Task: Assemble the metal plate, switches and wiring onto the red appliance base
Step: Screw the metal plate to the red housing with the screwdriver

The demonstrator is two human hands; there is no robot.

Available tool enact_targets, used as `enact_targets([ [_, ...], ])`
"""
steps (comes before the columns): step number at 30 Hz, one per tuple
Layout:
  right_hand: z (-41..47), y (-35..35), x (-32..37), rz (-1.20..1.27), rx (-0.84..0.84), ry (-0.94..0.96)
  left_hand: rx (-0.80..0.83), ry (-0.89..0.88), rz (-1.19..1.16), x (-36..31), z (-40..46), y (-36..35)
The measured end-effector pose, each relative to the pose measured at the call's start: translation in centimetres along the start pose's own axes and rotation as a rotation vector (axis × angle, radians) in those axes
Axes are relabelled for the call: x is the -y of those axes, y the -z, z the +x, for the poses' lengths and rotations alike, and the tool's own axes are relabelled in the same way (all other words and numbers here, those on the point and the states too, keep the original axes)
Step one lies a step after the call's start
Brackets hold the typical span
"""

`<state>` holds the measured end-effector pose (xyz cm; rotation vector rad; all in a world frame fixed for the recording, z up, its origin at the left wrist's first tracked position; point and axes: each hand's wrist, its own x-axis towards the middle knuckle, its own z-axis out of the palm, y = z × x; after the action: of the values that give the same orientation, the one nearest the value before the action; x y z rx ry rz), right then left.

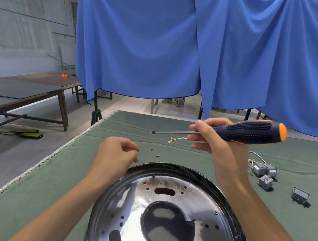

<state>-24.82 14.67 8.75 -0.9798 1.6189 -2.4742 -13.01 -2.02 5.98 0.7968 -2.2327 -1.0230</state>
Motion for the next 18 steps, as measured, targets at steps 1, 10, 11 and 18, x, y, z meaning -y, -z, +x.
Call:
enact_targets([
  [1, 0.0, 0.0, -0.3, -0.022, 0.01, -0.019, -0.017, -0.086, 0.213, 0.3, 0.1, -0.2],
  [10, 1.1, -0.8, -2.3, -0.218, 0.131, -0.04, 0.354, -0.141, 0.347, 2.2, 0.0, -1.4],
  [11, 1.4, -1.1, -2.5, -0.221, 0.131, -0.031, 0.363, -0.136, 0.36, 2.5, -0.1, -1.5],
  [18, 3.0, -3.6, -3.7, -0.267, 0.143, 0.045, 0.42, -0.115, 0.351, 2.9, 0.1, -1.4],
])
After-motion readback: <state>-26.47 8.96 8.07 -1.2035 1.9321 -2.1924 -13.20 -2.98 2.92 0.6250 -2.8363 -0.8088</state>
